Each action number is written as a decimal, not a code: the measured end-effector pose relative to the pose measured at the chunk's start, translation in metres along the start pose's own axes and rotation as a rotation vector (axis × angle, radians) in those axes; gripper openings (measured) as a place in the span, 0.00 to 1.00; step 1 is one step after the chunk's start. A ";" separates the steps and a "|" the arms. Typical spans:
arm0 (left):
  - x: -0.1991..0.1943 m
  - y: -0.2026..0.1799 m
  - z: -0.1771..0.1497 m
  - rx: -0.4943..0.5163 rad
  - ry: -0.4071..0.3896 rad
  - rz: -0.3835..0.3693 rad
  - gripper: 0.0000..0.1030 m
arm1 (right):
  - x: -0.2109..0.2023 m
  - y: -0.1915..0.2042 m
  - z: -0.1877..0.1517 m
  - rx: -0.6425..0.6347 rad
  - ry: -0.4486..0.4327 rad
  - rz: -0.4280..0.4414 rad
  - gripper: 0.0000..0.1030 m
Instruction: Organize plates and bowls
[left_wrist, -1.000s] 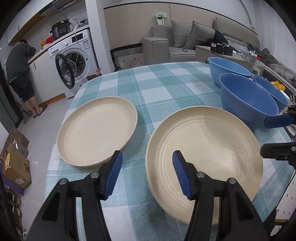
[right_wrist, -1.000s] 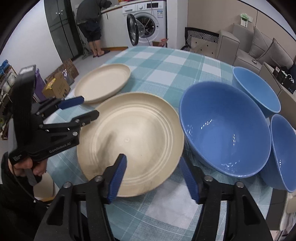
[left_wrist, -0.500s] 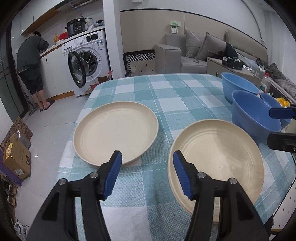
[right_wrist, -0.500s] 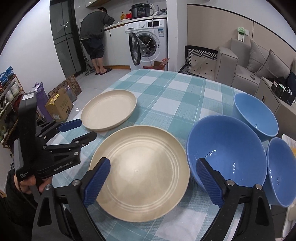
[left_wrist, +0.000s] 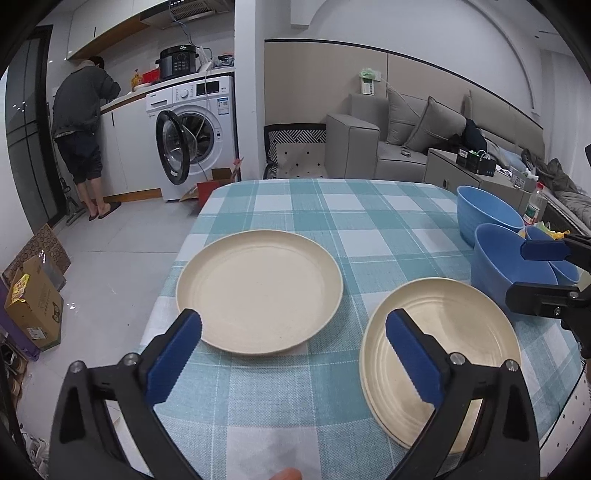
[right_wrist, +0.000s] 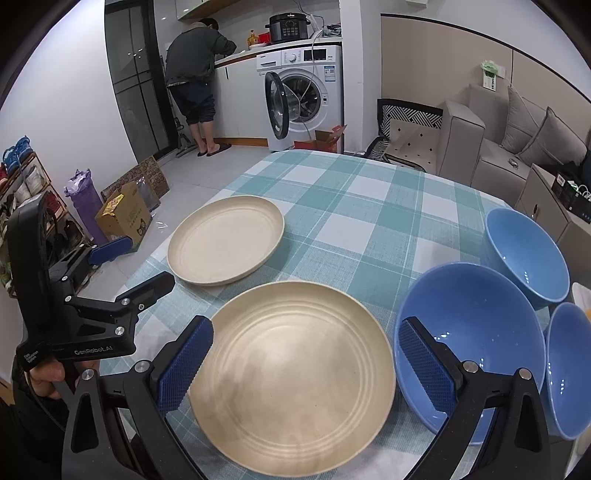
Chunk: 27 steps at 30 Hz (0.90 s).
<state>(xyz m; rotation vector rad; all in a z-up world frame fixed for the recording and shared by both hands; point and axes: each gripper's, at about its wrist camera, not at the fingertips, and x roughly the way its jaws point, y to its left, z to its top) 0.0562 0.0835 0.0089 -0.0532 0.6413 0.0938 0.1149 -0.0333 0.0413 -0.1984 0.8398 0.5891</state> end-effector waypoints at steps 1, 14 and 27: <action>0.000 0.000 0.000 0.001 -0.003 0.008 0.98 | 0.001 0.001 0.002 -0.001 -0.002 0.003 0.99; 0.009 0.015 0.005 -0.029 0.002 0.066 1.00 | 0.015 -0.001 0.024 0.000 -0.015 0.043 0.99; 0.025 0.025 0.012 -0.050 0.031 0.075 1.00 | 0.042 0.001 0.047 0.018 0.016 0.057 0.99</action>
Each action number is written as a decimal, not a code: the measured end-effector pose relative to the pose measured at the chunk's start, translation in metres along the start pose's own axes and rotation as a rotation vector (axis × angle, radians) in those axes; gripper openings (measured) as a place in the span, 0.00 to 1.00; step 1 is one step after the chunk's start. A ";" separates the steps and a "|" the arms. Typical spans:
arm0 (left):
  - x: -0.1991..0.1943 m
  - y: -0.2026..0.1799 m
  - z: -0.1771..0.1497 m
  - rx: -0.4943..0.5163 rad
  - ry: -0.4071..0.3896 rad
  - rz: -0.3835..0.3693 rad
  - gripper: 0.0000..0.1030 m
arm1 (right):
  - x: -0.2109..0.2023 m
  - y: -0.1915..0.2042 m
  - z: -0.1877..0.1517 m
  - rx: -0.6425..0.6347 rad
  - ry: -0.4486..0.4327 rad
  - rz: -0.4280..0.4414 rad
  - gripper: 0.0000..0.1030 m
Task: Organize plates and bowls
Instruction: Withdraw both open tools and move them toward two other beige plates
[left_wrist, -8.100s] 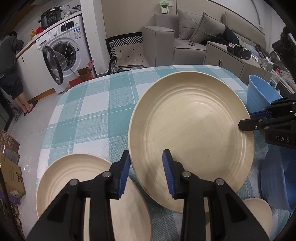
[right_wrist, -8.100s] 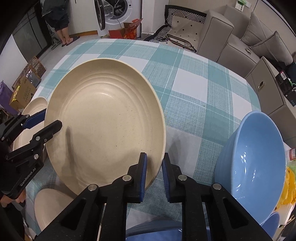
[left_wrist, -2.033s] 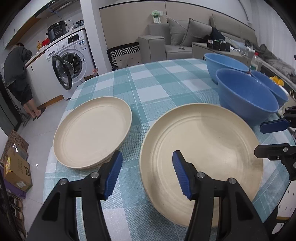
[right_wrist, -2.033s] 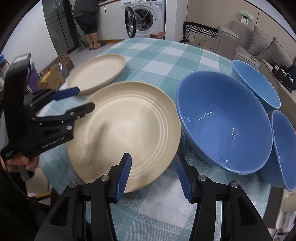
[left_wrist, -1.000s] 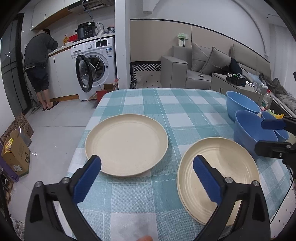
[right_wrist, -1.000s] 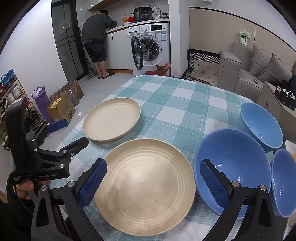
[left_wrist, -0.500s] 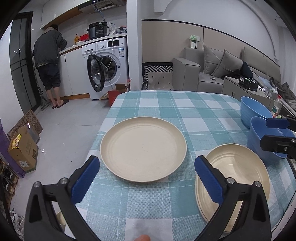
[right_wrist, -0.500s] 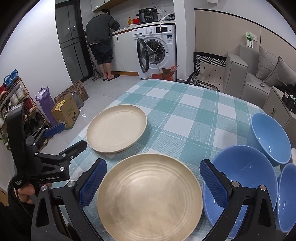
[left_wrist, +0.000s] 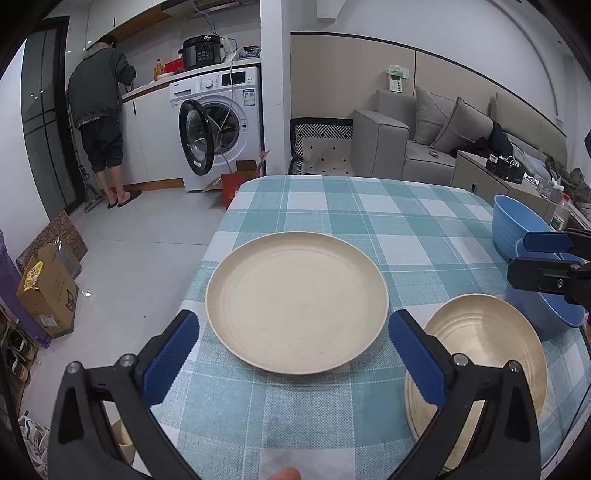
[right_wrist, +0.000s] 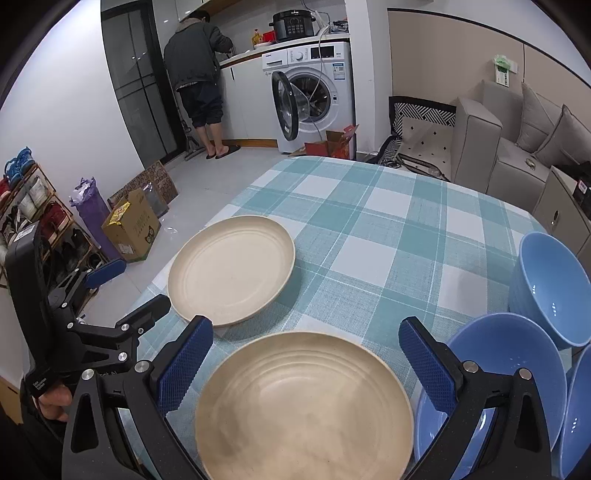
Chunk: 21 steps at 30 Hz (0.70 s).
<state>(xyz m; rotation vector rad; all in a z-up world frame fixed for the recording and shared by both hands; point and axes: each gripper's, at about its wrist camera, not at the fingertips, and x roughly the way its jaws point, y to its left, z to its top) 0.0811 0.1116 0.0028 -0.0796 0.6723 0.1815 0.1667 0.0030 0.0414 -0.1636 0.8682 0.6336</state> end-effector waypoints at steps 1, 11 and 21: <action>0.001 0.001 0.001 -0.001 0.003 0.000 1.00 | 0.003 0.001 0.002 0.000 0.003 0.000 0.99; 0.014 0.016 0.007 -0.034 0.024 0.009 1.00 | 0.024 0.008 0.021 -0.002 0.029 0.014 0.99; 0.030 0.031 0.007 -0.059 0.058 0.028 1.00 | 0.054 0.012 0.032 0.003 0.075 0.028 0.99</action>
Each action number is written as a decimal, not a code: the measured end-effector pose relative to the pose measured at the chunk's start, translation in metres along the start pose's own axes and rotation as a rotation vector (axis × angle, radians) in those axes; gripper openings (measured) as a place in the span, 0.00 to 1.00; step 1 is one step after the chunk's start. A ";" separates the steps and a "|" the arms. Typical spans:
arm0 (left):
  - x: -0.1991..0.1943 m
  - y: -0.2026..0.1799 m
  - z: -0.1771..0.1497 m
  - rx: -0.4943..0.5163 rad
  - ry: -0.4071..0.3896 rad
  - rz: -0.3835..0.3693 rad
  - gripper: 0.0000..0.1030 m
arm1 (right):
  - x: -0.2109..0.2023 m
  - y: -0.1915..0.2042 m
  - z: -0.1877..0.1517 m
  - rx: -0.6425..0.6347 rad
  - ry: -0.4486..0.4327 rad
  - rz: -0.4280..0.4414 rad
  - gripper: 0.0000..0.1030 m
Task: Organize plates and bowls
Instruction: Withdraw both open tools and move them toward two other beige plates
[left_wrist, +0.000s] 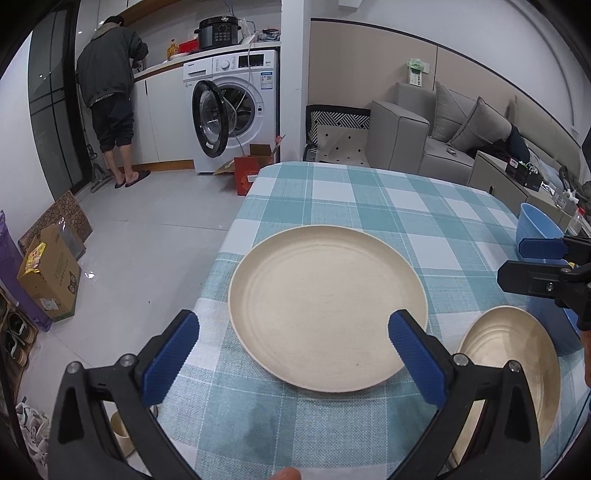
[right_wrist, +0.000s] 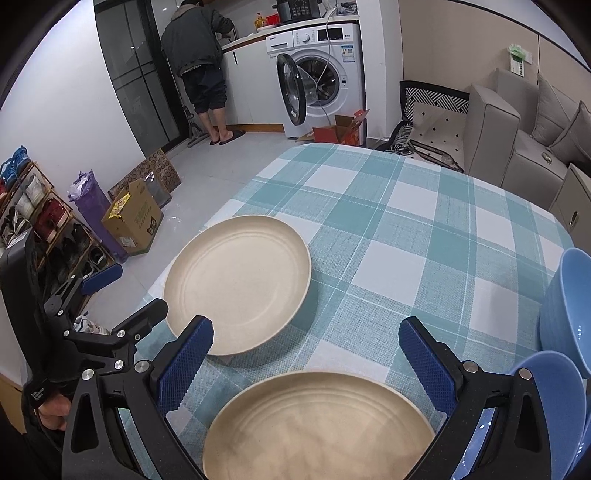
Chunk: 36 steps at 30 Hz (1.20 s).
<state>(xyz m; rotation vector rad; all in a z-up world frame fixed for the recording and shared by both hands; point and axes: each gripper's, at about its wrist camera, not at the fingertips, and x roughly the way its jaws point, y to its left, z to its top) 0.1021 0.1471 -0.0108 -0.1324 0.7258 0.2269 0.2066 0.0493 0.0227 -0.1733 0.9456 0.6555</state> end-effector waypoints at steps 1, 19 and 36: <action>0.002 0.001 0.000 -0.004 0.003 0.003 1.00 | 0.003 0.000 0.001 0.000 0.005 0.001 0.99; 0.037 0.022 -0.004 -0.035 0.061 0.054 1.00 | 0.051 0.006 0.012 0.024 0.088 0.017 0.99; 0.065 0.038 -0.009 -0.084 0.152 0.016 0.99 | 0.103 0.005 0.017 0.057 0.183 0.031 0.99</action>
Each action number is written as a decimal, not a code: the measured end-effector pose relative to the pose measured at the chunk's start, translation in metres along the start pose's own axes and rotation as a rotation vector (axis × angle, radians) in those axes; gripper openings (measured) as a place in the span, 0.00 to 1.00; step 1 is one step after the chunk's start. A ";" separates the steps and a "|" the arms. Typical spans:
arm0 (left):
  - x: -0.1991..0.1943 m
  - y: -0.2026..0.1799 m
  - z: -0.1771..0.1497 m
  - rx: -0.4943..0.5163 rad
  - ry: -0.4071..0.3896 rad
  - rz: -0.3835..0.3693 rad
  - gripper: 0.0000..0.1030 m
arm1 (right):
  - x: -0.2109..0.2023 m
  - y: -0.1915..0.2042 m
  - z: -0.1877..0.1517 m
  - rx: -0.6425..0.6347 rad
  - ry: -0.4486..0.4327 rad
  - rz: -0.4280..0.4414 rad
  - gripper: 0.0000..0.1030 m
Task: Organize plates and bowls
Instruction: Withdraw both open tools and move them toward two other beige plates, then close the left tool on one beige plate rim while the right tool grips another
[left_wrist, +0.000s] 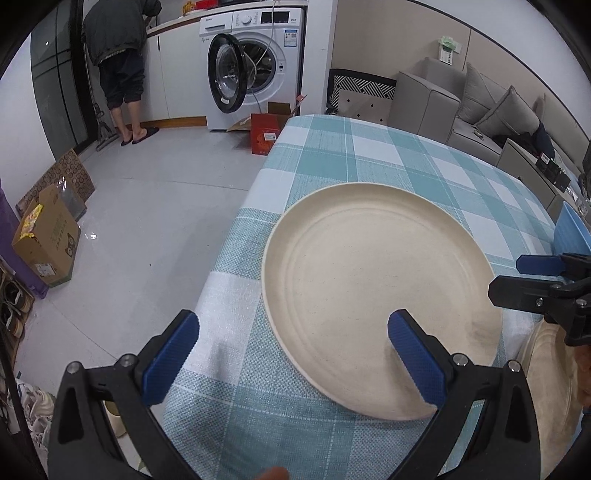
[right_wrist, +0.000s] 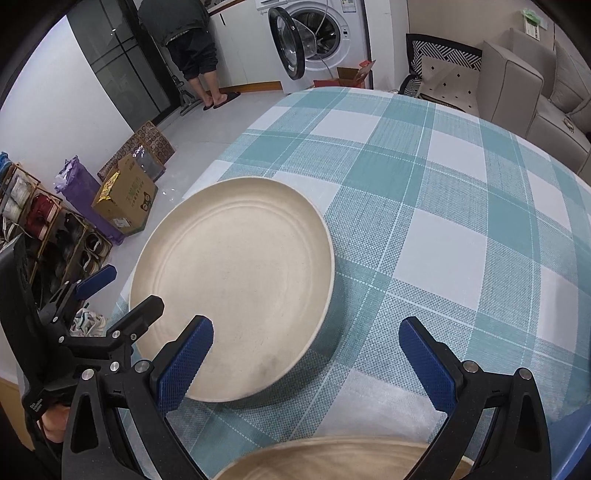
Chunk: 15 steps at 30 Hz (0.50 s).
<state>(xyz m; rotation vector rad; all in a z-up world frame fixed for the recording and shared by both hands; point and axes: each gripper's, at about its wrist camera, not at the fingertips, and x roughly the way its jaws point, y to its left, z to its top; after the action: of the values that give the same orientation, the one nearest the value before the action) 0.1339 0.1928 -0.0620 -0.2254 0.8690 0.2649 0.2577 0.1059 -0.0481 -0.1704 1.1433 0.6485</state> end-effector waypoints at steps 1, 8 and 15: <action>0.001 0.001 0.000 -0.006 0.003 -0.002 0.99 | 0.001 -0.001 0.000 0.004 0.003 0.004 0.99; 0.006 0.004 0.000 -0.017 0.030 -0.017 0.98 | 0.008 0.001 0.005 0.003 0.008 0.031 0.99; 0.009 0.006 0.000 -0.021 0.042 -0.026 0.91 | 0.019 0.006 0.005 -0.015 0.044 0.030 0.98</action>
<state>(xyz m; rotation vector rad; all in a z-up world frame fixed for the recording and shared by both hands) 0.1371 0.1996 -0.0695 -0.2627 0.9043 0.2456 0.2636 0.1204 -0.0618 -0.1814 1.1852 0.6834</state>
